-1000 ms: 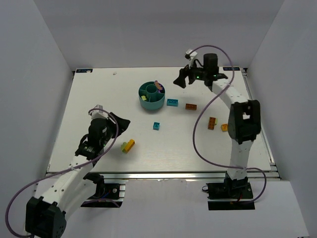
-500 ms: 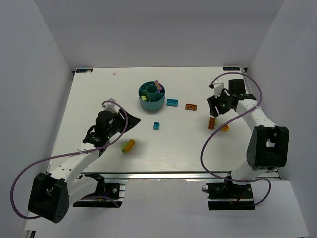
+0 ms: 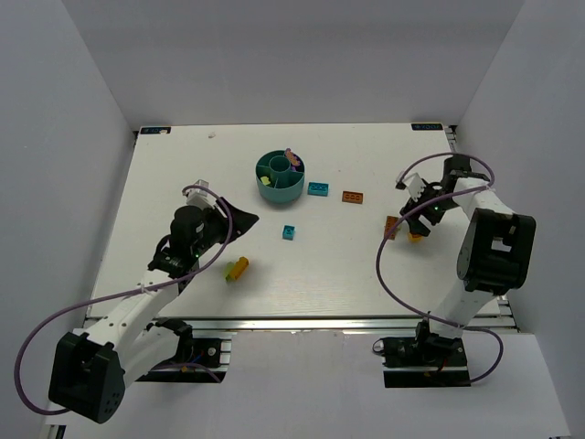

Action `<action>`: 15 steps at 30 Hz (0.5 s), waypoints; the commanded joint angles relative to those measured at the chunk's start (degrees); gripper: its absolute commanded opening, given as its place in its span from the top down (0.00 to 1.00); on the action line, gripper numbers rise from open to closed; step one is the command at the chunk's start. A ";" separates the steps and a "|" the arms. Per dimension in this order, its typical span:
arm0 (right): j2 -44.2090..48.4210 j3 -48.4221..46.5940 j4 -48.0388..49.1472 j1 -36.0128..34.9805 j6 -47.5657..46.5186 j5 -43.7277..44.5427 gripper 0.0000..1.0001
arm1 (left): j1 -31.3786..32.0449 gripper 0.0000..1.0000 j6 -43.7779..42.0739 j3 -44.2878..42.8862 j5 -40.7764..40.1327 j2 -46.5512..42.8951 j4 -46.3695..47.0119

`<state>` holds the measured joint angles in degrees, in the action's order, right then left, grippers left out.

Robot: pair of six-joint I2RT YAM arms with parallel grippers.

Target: Sort the legos into containers by color

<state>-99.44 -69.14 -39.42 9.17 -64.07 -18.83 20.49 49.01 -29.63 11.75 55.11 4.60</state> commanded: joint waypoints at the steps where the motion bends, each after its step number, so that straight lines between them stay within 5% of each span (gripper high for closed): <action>1: -0.58 -0.55 -3.21 -0.64 -11.59 -5.95 0.11 | 0.25 0.41 -0.15 -0.25 -0.67 -1.23 -0.55; 15: -8.48 -2.83 1.36 -4.86 -15.73 -10.44 0.18 | 0.25 0.41 0.56 -0.26 -1.99 -3.26 -2.58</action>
<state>-107.18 -69.23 -38.00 5.85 -76.51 -26.52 20.49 49.54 -29.63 10.92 53.67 3.03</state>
